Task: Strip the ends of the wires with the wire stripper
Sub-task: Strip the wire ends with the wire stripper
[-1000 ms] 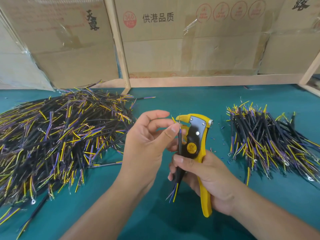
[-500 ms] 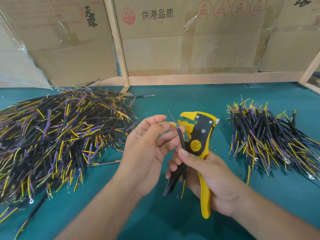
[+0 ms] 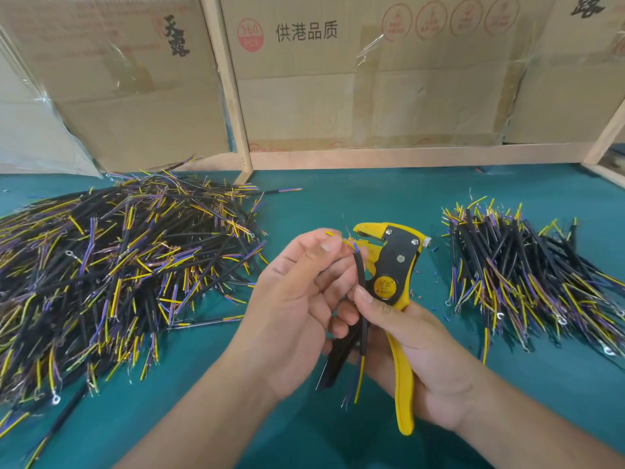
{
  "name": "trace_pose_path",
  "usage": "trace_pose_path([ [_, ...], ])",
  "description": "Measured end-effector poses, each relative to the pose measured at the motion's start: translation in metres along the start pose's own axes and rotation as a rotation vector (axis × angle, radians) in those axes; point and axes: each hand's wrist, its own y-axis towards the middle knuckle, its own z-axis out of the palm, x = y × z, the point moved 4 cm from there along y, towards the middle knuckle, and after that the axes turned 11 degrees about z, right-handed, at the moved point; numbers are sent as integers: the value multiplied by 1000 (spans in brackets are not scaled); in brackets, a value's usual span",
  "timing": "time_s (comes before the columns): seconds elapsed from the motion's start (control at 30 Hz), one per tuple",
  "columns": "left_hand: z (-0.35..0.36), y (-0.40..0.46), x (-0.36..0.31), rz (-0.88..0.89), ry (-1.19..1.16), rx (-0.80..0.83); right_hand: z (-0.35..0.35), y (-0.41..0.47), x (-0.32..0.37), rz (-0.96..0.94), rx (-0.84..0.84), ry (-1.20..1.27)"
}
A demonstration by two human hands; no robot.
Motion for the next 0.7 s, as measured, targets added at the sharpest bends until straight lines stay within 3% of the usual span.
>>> trace_pose_path([
  [0.4, 2, -2, -6, 102, 123, 117, 2, -2, -3, 60, -2, 25],
  [0.7, 0, -1, -9, 219, 302, 81, 7, -6, -6, 126, 79, 60],
])
